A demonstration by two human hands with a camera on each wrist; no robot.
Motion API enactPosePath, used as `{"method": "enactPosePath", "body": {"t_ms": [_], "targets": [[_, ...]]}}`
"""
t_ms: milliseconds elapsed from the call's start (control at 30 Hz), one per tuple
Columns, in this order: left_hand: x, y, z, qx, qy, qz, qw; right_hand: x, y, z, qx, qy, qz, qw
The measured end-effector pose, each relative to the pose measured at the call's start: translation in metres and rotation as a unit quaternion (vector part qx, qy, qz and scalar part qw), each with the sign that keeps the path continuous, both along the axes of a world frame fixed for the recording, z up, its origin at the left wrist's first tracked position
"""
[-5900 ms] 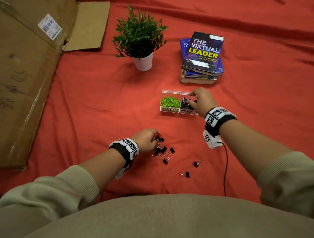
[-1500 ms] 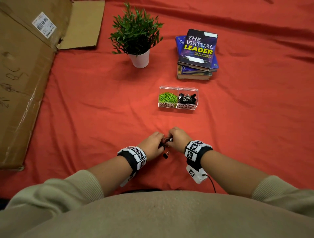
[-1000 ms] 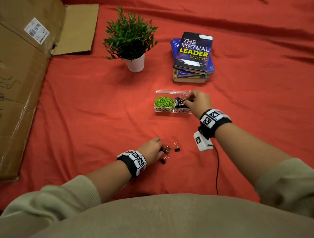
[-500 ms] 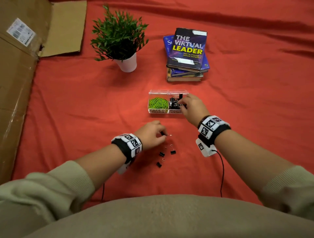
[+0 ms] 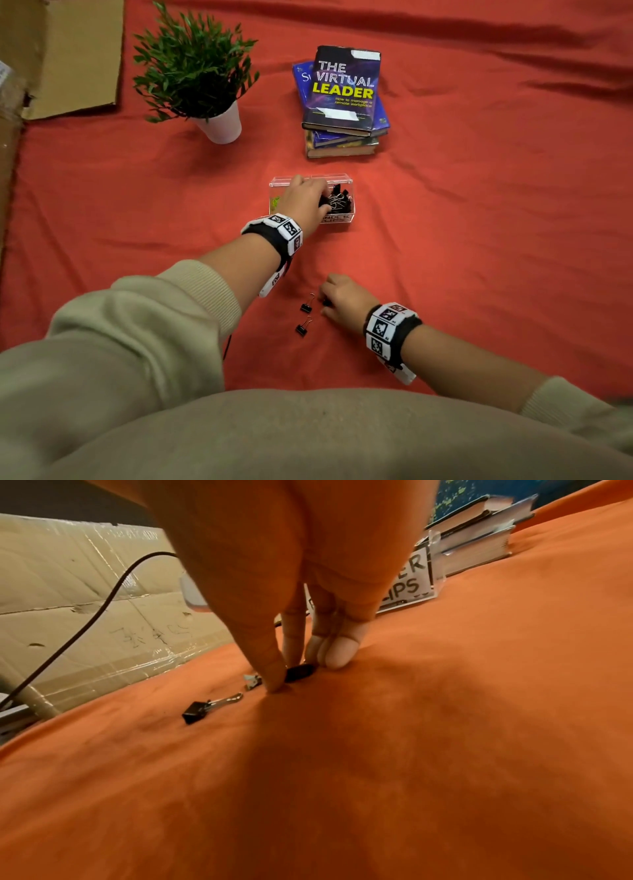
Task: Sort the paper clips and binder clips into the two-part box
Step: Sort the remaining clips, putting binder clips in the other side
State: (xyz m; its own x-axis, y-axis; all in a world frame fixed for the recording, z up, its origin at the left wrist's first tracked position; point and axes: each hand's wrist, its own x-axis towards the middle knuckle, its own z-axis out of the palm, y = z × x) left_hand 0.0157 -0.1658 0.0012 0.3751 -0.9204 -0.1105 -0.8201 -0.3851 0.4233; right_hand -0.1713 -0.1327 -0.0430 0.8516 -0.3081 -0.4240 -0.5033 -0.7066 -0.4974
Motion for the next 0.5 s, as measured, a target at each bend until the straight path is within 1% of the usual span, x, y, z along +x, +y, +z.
{"method": "enactPosePath", "body": {"t_ms": [67,133,200,233,300,333,400,433,500], "targets": [[-0.003,0.003,-0.001,0.007,-0.031,-0.017,0.999,-0.002,0.002,-0.001,0.008,-0.004,-0.004,1.000],[-0.003,0.013,0.000,-0.010,-0.048,-0.028,0.998,-0.004,-0.001,-0.001,0.028,-0.022,-0.035,0.999],[-0.004,0.028,0.002,-0.034,-0.028,-0.027,0.999,-0.005,-0.008,0.000,0.057,-0.045,-0.098,0.993],[-0.005,0.038,0.004,-0.032,-0.010,-0.034,0.999,-0.005,-0.014,-0.001,0.071,-0.058,-0.135,0.987],[-0.010,0.063,0.002,0.018,0.029,-0.063,0.997,-0.004,-0.022,0.000,0.123,-0.070,-0.212,0.967],[-0.014,0.077,0.000,0.063,0.041,-0.079,0.994,-0.003,-0.025,0.001,0.165,-0.072,-0.250,0.951],[-0.024,0.103,-0.008,0.146,0.039,-0.091,0.984,0.001,-0.027,0.000,0.249,-0.067,-0.314,0.914],[-0.031,0.115,-0.013,0.171,0.036,-0.088,0.981,0.004,-0.026,0.002,0.278,-0.060,-0.326,0.901],[-0.043,0.132,-0.023,0.187,0.035,-0.079,0.979,0.007,-0.021,0.005,0.303,-0.044,-0.310,0.900]]}}
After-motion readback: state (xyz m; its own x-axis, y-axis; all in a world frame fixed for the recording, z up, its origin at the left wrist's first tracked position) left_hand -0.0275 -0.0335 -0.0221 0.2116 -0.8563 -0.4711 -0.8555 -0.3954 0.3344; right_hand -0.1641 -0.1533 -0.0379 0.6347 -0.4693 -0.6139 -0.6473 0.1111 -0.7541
